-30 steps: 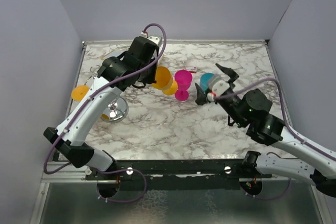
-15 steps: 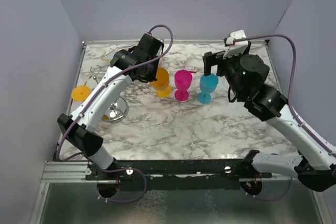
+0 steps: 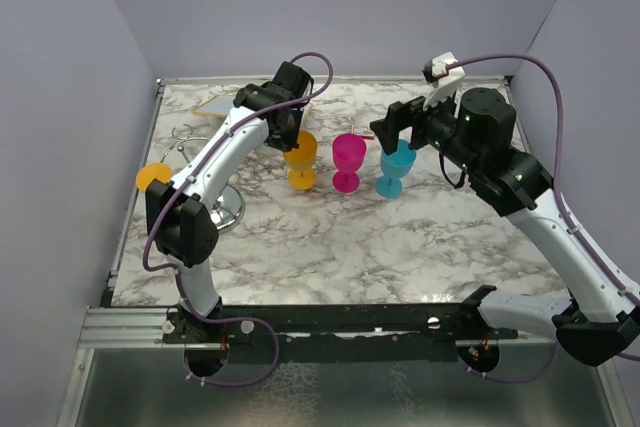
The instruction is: Take the wine glass off the wine glass rack
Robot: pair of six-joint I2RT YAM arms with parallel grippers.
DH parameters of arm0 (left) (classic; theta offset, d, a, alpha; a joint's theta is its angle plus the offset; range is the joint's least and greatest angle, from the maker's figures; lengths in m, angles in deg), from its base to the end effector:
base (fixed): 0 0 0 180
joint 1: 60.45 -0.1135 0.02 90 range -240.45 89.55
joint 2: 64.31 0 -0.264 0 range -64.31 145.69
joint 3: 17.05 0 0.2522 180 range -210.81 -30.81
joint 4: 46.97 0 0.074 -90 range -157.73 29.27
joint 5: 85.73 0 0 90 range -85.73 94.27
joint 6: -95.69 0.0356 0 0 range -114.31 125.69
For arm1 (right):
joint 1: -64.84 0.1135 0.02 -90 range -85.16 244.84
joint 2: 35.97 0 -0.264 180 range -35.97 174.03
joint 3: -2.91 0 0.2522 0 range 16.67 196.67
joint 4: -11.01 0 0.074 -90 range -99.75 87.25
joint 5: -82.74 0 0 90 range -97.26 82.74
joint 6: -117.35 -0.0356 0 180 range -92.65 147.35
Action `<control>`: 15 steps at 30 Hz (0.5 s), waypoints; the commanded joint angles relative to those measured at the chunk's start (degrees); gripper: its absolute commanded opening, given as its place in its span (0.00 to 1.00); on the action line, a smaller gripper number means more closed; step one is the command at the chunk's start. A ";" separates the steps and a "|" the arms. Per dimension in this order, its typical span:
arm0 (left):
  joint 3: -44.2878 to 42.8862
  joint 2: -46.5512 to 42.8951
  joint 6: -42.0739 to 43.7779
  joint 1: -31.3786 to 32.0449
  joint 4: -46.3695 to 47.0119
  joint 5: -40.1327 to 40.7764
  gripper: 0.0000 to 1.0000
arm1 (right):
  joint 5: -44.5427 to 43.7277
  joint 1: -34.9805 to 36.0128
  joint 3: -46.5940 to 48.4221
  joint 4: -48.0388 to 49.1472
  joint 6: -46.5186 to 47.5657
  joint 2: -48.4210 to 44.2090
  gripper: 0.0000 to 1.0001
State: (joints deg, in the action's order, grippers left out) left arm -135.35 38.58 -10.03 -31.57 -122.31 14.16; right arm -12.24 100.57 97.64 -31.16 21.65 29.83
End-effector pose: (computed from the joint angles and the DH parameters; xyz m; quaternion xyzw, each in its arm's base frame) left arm 0.3328 -0.1766 0.3435 0.0880 0.9584 -0.0210 0.2707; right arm 0.1959 0.1371 0.4512 -0.1768 0.7634 0.1876 0.5922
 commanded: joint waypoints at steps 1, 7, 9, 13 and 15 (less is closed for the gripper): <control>-0.50 1.36 0.09 -0.06 4.06 -1.49 0.00 | 4.66 -0.31 -0.59 -0.67 -1.24 -2.09 1.00; 0.78 3.31 -0.52 -0.06 5.59 -1.99 0.00 | 2.75 -0.31 -0.93 -1.55 -0.73 -3.09 1.00; 1.19 3.68 -0.45 -0.06 5.72 -1.22 0.00 | 2.45 -0.31 -1.03 -1.68 -0.60 -3.35 1.00; 1.50 4.52 -0.45 -0.06 6.09 -0.73 0.00 | 2.22 -0.36 -1.26 -1.59 -0.55 -3.56 1.00; 1.67 4.87 -0.53 -0.08 6.41 -0.53 0.00 | 2.16 -0.31 -1.56 -1.46 -0.42 -3.57 1.00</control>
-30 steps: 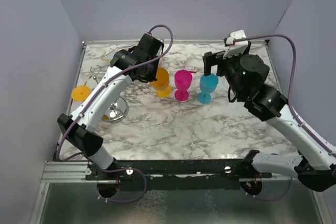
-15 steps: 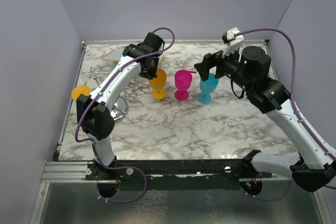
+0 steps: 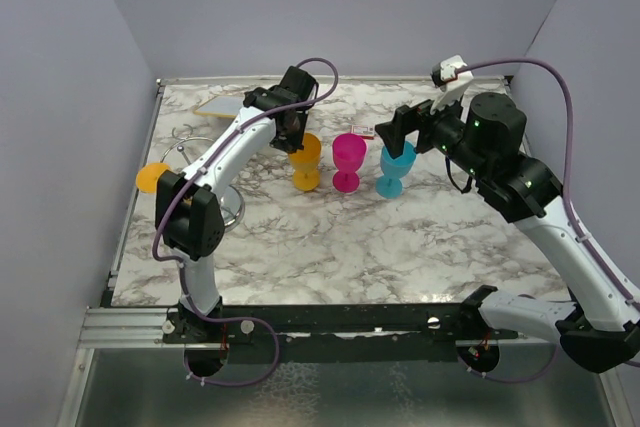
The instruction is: Take the wine glass off the wine glass rack
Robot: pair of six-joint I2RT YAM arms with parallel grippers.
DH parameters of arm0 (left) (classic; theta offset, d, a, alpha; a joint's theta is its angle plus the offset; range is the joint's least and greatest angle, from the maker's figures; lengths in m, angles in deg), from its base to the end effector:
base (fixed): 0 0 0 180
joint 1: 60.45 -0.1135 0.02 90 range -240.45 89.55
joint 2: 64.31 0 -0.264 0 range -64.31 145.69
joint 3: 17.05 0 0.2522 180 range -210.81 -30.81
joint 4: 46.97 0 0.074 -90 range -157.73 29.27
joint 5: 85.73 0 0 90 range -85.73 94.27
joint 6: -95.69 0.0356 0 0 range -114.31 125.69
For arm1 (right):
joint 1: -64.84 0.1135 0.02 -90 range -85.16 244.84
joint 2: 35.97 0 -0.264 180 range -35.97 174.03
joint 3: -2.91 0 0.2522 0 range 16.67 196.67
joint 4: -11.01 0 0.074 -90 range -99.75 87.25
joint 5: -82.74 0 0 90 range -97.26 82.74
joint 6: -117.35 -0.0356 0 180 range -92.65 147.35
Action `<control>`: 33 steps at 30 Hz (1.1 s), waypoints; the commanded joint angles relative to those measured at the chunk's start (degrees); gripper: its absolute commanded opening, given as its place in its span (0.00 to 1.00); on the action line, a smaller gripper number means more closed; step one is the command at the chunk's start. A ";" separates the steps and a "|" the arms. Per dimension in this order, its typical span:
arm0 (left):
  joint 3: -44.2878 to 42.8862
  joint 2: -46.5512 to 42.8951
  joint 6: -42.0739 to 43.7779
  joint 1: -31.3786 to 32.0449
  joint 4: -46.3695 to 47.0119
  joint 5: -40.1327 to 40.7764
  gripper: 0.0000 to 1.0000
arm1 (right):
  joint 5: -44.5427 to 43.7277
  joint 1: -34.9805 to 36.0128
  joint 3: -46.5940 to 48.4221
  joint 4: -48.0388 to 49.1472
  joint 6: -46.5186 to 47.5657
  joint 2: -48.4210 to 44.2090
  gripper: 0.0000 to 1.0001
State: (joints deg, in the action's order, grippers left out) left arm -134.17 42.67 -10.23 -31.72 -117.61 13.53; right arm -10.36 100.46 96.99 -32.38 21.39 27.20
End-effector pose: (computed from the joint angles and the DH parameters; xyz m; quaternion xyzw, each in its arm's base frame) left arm 0.3527 -0.1868 0.3154 0.0871 0.9602 -0.0242 0.2644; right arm 0.1834 0.1290 0.4550 -0.1831 0.7579 0.2024 0.5926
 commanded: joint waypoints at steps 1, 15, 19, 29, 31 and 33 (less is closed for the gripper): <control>0.45 0.97 -0.45 0.03 1.77 0.14 0.00 | 0.28 -0.22 -1.02 -0.24 -0.18 -0.91 1.00; 1.62 1.58 -0.60 0.01 2.86 -0.69 0.17 | 0.02 -0.25 -2.17 -0.45 -0.17 -1.34 1.00; 2.01 1.24 -0.26 -0.07 2.88 -0.14 0.26 | 0.48 -0.25 -2.10 -0.31 -0.40 -1.43 1.00; -3.91 -4.94 0.51 -0.59 -0.06 -0.21 0.58 | 0.76 -0.27 -2.54 0.24 -0.83 -1.94 1.00; -5.78 -7.41 0.90 -0.61 -1.19 -0.06 0.66 | 1.20 -0.23 -3.35 1.01 -1.12 -2.22 1.00; -6.99 -11.40 1.37 -0.61 -1.85 0.00 0.72 | 2.08 -0.26 -4.16 1.69 -1.50 -2.25 1.00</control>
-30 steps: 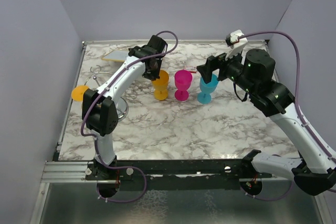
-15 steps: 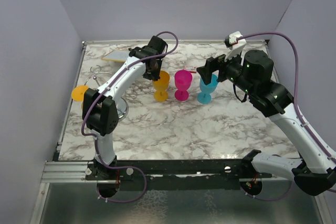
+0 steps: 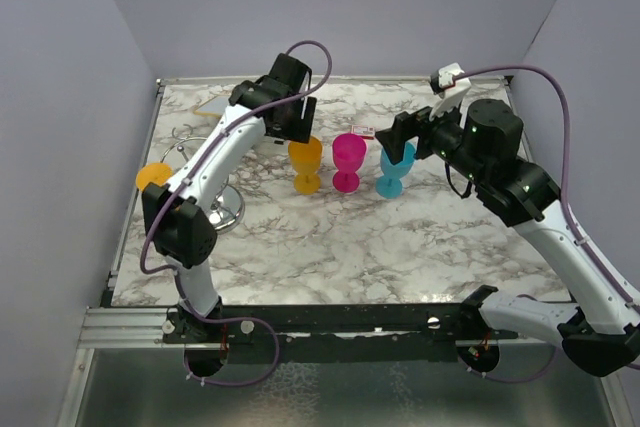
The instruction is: Take the wine glass off the wine glass rack
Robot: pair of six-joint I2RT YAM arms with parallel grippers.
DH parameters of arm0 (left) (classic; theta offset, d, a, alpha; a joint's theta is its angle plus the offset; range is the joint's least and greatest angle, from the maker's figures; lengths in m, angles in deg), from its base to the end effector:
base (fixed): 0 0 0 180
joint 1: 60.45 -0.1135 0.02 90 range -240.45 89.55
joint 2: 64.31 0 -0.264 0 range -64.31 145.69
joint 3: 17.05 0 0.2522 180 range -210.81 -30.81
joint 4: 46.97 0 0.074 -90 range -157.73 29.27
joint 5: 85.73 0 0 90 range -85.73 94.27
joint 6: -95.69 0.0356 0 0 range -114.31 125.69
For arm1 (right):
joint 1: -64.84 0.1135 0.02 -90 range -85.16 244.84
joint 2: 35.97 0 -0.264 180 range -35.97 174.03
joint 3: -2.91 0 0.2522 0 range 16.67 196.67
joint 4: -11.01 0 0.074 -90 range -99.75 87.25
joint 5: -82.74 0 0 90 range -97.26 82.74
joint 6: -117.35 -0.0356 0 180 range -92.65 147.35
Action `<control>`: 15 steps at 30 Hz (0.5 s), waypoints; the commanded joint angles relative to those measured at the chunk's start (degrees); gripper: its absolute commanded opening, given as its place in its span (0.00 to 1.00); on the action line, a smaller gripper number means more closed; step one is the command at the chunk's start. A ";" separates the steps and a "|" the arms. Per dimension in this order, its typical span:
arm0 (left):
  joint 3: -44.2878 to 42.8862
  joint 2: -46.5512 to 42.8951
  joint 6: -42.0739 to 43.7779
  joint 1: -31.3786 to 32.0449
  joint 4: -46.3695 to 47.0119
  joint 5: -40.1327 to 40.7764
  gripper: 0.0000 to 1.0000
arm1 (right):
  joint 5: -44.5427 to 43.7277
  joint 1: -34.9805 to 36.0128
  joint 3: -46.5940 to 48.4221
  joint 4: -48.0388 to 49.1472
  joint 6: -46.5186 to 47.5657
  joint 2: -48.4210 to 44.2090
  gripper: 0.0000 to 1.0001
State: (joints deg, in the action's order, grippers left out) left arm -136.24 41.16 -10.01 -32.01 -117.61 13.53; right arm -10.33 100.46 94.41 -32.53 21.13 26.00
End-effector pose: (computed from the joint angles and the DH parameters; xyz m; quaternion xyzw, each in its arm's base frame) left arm 0.3500 -0.1831 0.3363 0.0832 0.9521 -0.0349 0.2920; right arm 0.1813 0.1276 0.4443 -0.1840 0.7662 0.2000 0.5823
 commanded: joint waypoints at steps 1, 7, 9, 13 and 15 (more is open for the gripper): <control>-5.54 -11.66 1.35 -0.32 -2.05 -0.21 0.74 | 2.34 -0.26 -1.96 2.10 -1.44 -0.99 1.00; -5.18 -24.73 1.90 -0.32 -0.48 -1.45 0.80 | 6.77 -0.20 -5.11 5.18 -2.03 -0.36 1.00; -2.41 -30.85 1.98 -0.32 2.14 -1.50 0.83 | 9.55 -0.24 -6.42 7.49 -2.00 -0.36 1.00; 6.38 -44.18 2.50 -0.32 8.86 -2.79 0.92 | 15.43 -0.20 -8.86 12.45 -2.52 0.19 1.00; 9.93 -49.53 2.39 -0.32 11.09 -3.29 0.94 | 18.21 -0.20 -9.55 14.71 -3.07 1.17 1.00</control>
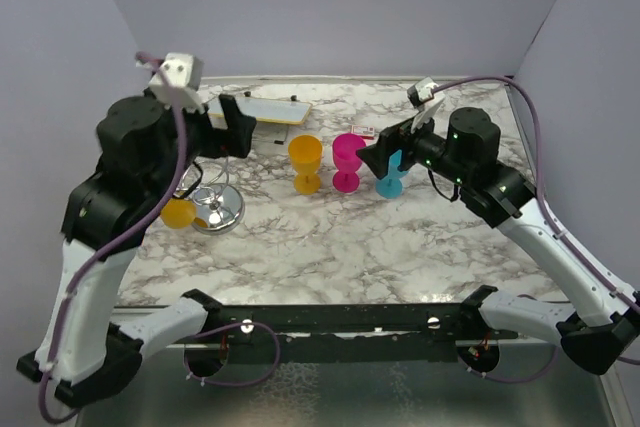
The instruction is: Take the wine glass off the wine glass rack
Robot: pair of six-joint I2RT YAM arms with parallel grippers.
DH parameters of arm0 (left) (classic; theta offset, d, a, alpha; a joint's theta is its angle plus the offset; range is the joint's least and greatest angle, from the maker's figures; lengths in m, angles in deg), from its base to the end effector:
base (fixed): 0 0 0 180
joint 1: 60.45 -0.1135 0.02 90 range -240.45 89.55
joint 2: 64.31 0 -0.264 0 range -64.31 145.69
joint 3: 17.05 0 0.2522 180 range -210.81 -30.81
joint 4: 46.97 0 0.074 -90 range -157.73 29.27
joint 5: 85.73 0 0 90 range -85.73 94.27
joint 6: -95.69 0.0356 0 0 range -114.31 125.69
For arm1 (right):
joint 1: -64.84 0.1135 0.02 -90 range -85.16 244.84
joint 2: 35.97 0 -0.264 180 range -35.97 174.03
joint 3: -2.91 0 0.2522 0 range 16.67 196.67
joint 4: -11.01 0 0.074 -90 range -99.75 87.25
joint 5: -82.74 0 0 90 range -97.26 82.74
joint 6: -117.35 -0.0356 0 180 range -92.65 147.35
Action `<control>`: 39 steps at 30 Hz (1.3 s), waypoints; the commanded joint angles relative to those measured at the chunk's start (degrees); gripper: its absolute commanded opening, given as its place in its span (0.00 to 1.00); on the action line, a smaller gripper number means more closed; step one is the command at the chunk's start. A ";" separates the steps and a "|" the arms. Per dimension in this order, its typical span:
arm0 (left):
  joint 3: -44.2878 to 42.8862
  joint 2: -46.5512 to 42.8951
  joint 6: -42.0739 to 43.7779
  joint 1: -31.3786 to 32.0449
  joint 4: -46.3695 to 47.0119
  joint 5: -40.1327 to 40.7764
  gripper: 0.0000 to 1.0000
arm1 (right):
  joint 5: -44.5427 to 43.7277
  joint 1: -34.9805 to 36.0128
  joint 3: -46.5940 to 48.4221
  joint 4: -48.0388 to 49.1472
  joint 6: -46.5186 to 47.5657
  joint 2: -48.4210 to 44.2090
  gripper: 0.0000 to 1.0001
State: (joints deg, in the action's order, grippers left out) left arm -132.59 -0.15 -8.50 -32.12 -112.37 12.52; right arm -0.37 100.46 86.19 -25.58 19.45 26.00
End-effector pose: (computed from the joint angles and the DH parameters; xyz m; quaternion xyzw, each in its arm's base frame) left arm 0.1506 -0.0754 0.5217 0.0528 0.7855 -0.1698 0.5927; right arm 0.1897 0.1411 0.4094 -0.2255 0.7616 0.2689 0.5449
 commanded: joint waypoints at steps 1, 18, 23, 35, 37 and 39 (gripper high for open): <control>7.66 -10.42 0.72 -0.21 6.49 -2.10 0.94 | 9.70 -0.20 -1.46 8.83 -1.98 1.91 1.00; 12.17 -25.89 3.01 -0.21 12.06 9.12 0.95 | 4.67 23.23 13.55 14.98 -10.67 27.23 0.92; 12.45 -26.38 4.05 -0.21 12.01 9.47 0.95 | 0.40 28.23 19.50 14.35 -12.52 34.44 0.82; 10.91 -26.97 5.23 -0.21 11.99 10.20 0.95 | 0.66 30.03 24.96 18.70 -14.47 41.87 0.57; 10.74 -27.11 5.25 -0.21 11.97 10.21 0.95 | 0.67 30.18 26.04 18.76 -14.65 43.17 0.58; 10.64 -27.15 5.44 -0.19 11.91 10.33 0.95 | 0.62 30.42 27.06 19.02 -14.63 44.23 0.58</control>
State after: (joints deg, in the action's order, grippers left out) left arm -120.42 -26.33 -4.02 -32.12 -101.83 21.29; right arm 2.08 130.14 110.16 -9.36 5.85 67.73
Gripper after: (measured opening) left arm 0.949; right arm 0.577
